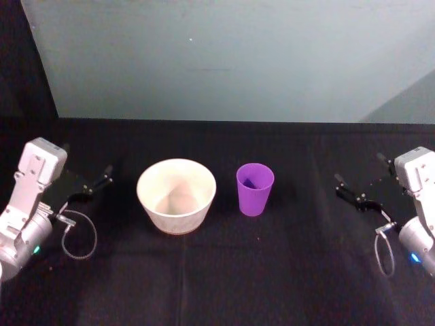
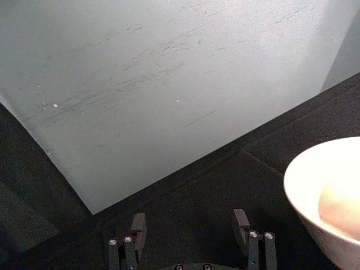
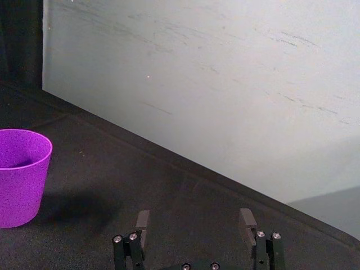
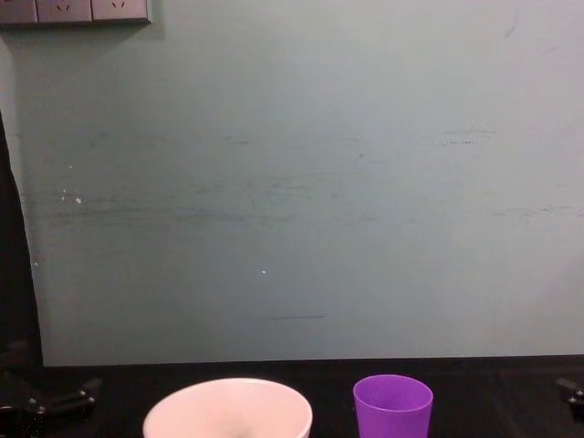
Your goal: Pick up the cup and pour the mung beans from the cup into the bowl.
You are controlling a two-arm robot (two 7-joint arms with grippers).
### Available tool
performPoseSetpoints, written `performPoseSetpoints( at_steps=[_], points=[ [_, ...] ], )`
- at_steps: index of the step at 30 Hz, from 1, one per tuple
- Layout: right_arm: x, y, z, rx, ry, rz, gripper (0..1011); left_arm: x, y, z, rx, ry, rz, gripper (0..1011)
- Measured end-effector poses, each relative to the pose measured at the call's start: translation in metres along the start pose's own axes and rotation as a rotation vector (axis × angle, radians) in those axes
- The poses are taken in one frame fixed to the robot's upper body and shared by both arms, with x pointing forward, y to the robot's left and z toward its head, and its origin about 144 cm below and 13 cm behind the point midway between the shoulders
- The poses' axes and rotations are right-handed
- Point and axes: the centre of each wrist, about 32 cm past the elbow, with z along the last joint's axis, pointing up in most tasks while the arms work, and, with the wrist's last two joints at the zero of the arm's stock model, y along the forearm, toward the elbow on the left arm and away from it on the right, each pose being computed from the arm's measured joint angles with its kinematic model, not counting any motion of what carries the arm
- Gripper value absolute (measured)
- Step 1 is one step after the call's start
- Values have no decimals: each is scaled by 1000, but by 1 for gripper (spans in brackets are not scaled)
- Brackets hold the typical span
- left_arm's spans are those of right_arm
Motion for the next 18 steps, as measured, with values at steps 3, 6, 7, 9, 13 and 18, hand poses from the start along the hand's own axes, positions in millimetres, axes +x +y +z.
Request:
performPoseSetpoints(
  at_steps=[3, 6, 7, 9, 13, 18],
  points=[
    [0, 0, 0, 0, 0, 0, 1003, 0, 0, 0, 0, 0, 0, 1011],
    [0, 0, 0, 0, 0, 0, 1003, 0, 0, 0, 0, 0, 0, 1011],
    [0, 0, 0, 0, 0, 0, 1003, 0, 0, 0, 0, 0, 0, 1012],
    [0, 0, 0, 0, 0, 0, 1003, 0, 0, 0, 0, 0, 0, 1011],
    [0, 0, 0, 0, 0, 0, 1003, 0, 0, 0, 0, 0, 0, 1011],
    [0, 0, 0, 0, 0, 0, 1002, 0, 0, 0, 0, 0, 0, 1011]
  ],
)
